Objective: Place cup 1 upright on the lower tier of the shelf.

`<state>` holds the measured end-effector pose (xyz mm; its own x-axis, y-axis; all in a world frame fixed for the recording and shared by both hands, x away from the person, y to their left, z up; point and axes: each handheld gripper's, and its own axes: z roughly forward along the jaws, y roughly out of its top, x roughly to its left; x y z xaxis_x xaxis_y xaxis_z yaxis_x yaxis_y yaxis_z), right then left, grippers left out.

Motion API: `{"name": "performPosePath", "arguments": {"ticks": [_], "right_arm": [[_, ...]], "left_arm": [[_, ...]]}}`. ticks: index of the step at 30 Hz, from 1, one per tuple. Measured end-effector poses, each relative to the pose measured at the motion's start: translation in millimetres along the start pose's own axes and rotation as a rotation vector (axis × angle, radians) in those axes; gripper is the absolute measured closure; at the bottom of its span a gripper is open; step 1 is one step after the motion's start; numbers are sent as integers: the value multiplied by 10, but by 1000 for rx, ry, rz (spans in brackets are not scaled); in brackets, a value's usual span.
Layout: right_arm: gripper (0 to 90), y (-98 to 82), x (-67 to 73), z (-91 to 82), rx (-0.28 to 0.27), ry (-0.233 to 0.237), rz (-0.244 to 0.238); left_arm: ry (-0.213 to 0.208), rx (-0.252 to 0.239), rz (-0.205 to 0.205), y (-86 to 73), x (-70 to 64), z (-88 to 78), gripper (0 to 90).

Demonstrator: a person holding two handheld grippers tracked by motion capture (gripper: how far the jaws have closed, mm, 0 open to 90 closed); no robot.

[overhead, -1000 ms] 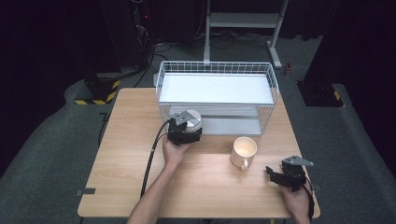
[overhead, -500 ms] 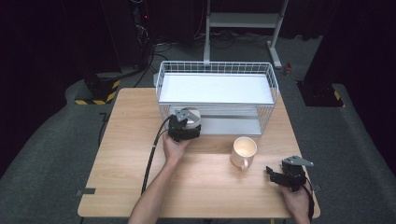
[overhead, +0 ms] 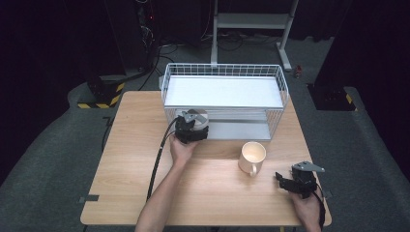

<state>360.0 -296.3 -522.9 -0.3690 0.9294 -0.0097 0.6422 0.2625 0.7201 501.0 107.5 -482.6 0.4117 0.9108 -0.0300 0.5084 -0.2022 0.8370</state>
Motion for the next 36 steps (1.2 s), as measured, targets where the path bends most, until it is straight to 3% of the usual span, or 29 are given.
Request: {"name": "performPosePath", "arguments": {"ticks": [3,4,13,18,20,21,29,36], "right_arm": [[271,0,0,0,0,0,0],[271,0,0,0,0,0,0],[271,0,0,0,0,0,0],[271,0,0,0,0,0,0],[271,0,0,0,0,0,0],[271,0,0,0,0,0,0],[271,0,0,0,0,0,0],[271,-1,-1,-1,-1,0,-2]], "left_arm": [[16,-7,4,-1,5,6,188],[2,-11,-9,-5,-1,16,188],[18,-21,12,3,12,52,187],[6,-23,-38,8,-2,72,185],[9,-24,-34,8,-6,72,184],[16,-22,-4,11,6,65,181],[7,-7,-29,8,-1,76,153],[18,-2,-1,6,11,48,103]]}}
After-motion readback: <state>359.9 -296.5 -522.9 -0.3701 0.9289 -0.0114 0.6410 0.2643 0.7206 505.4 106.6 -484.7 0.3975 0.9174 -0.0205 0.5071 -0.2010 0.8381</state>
